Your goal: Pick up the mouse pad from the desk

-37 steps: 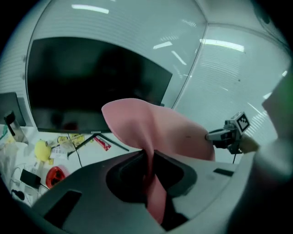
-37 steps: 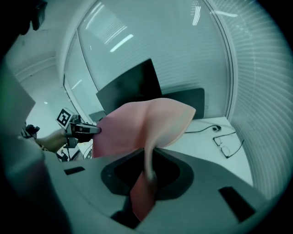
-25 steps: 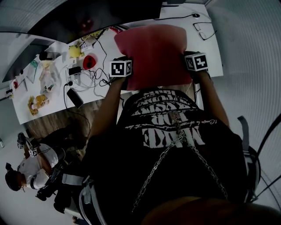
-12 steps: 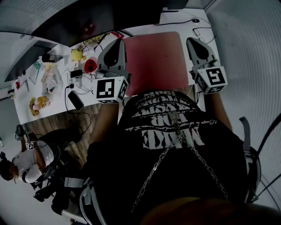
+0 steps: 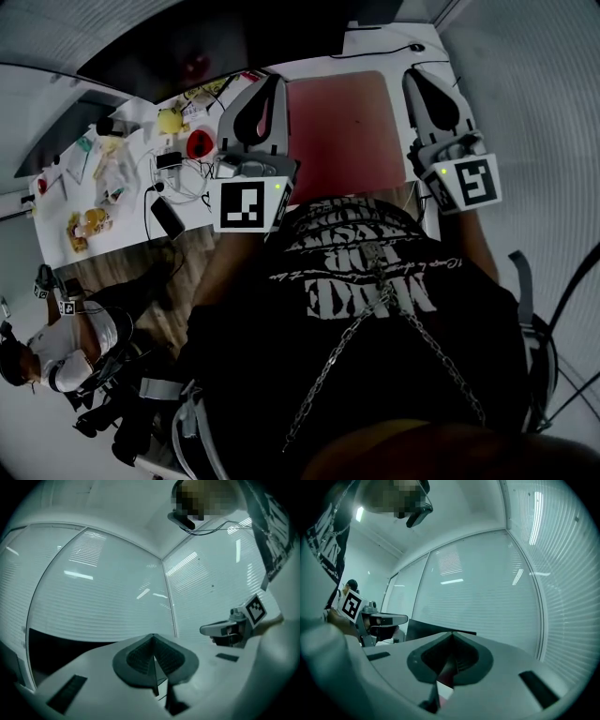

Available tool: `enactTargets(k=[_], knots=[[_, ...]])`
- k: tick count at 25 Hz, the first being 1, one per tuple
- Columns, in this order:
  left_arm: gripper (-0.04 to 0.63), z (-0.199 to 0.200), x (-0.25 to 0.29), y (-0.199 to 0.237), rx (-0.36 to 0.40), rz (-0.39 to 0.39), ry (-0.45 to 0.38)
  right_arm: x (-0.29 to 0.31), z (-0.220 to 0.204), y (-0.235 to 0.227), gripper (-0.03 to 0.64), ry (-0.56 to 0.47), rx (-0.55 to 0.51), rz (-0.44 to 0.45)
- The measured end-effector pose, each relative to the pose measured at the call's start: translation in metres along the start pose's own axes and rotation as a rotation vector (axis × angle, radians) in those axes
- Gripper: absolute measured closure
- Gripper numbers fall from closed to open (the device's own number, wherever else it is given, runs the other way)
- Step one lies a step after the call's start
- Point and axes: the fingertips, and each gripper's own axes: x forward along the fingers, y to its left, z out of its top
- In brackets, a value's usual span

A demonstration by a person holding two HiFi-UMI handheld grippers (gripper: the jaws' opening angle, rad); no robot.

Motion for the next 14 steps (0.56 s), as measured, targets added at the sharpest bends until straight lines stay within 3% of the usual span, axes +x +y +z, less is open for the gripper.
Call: enactTargets(k=[6, 14], knots=[[0.589, -0.023, -0.010, 0.009, -0.021, 0.012, 0.079, -0.003, 0.003, 0.010, 0.617, -0.011, 0.005, -0.024], [0.589, -0.037, -0.010, 0.024, -0.042, -0.019, 0.118, 0.011, -0.014, 0.021, 0.617, 0.043, 0.006, -0.047]])
